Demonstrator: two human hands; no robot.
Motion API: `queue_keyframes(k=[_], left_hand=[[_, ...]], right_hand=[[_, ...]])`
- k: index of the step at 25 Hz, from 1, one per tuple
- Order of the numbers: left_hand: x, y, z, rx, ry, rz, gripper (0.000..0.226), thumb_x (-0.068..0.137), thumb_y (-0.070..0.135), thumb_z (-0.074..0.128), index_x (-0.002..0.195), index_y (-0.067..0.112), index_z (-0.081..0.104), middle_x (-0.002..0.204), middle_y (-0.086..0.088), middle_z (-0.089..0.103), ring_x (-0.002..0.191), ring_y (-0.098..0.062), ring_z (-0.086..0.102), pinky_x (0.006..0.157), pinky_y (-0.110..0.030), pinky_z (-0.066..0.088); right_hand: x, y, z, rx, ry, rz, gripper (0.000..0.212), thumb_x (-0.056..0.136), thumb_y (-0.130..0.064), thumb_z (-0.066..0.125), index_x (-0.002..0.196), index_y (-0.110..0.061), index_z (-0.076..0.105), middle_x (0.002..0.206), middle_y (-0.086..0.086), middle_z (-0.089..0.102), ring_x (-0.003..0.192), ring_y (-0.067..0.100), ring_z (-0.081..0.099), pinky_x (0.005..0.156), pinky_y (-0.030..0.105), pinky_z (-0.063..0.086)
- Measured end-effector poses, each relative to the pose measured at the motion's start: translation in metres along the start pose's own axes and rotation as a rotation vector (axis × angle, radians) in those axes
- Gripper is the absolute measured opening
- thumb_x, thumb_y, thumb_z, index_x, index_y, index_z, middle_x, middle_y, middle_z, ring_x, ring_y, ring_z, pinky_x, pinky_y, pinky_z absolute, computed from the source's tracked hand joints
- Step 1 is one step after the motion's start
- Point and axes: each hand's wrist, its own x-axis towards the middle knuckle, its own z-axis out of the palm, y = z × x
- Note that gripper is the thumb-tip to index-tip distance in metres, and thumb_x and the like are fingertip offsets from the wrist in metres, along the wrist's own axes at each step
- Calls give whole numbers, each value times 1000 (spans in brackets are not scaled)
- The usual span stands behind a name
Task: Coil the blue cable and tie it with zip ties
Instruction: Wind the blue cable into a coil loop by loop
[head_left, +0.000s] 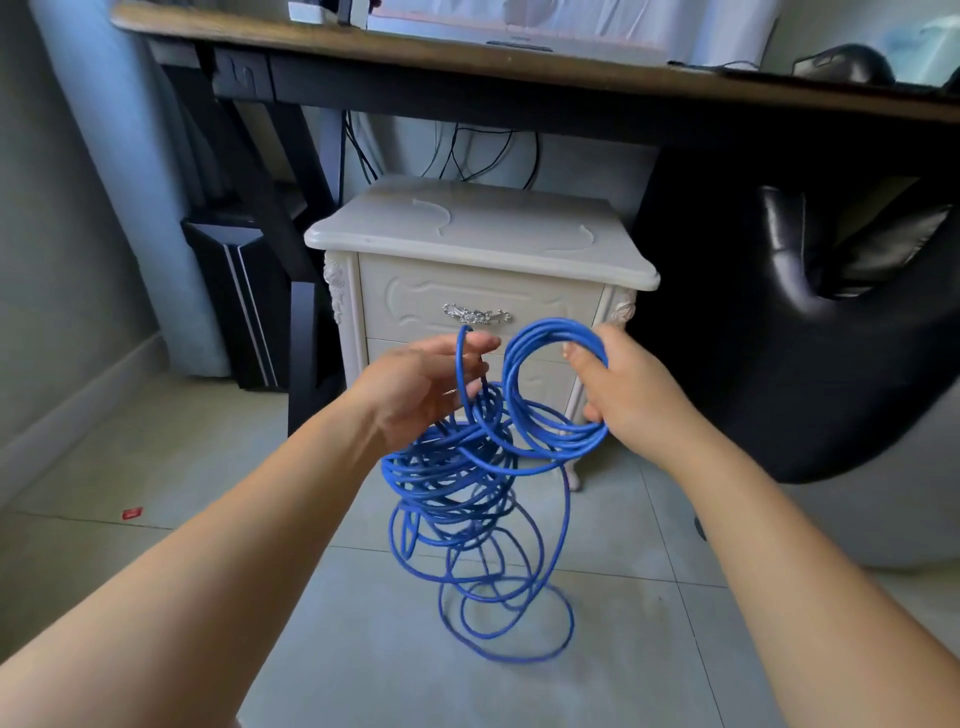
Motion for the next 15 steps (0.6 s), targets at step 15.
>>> queue_keyframes(k=[15], left_hand=[[-21,-5,15,1050,-188,168,24,104,34,42,100,17,58,87,6,65,76,-8,61,75,-23,48]], right_hand=[[-6,-10,23,-222,-297,-66,25,100,-38,47,80,-23,44,74,-6,48,65,12,45,55,27,32]])
